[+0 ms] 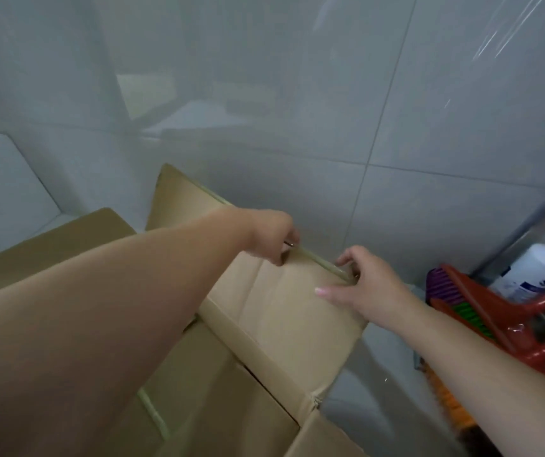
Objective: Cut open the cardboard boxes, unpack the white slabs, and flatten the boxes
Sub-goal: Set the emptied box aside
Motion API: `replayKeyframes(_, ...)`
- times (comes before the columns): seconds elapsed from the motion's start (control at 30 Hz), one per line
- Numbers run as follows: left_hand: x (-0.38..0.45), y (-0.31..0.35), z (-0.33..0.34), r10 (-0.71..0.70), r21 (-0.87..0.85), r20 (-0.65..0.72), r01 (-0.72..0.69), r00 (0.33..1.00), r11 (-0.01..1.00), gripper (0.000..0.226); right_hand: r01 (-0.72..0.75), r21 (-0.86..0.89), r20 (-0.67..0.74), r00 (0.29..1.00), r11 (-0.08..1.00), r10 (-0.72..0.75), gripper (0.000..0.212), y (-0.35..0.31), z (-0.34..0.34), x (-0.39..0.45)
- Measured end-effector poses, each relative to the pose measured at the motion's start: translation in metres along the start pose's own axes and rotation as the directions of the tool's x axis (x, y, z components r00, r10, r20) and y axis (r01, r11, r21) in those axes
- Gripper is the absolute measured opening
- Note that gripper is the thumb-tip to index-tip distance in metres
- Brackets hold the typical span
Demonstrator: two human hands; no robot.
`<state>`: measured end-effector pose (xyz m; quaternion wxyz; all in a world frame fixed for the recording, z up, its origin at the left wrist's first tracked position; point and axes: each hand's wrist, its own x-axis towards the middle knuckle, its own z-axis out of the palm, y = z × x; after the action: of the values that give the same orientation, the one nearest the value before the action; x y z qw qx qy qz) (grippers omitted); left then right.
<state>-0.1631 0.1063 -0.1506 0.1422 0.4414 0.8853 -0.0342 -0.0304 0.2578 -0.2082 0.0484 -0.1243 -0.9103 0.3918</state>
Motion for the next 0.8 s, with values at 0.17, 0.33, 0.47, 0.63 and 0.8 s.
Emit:
replayKeyframes(0.17,-0.043,-0.023,-0.011,-0.059,0.070,-0.005,0.059,0.998,0.996,0.035,-0.249,-0.299,0.621,0.682,0.921,0.386,0.098,0.016,-0.009,-0.059)
replayKeyframes(0.33,-0.074,-0.046,-0.014,-0.062,0.176,-0.237,0.106,0.969,0.979,0.013,-0.082,-0.524,0.584,0.690,0.848,0.427,0.096,0.031,0.027,-0.083)
replayKeyframes(0.47,-0.124,-0.070,-0.058,-0.122,0.234,-0.409,0.234,0.904,0.944,0.010,0.016,-0.428,0.544,0.803,0.904,0.243,0.054,-0.011,0.015,-0.060)
replayKeyframes(0.63,-0.241,-0.111,-0.172,-0.201,0.252,-0.633,0.444,0.748,0.859,0.017,0.297,-0.591,0.187,0.955,0.750,-0.230,0.039,-0.138,-0.021,-0.013)
replayKeyframes(0.8,-0.368,-0.110,-0.221,-0.149,0.281,-0.769,0.538,0.621,0.794,0.023,0.400,-0.766,-0.012,0.774,0.503,-0.633,0.015,-0.246,-0.052,0.008)
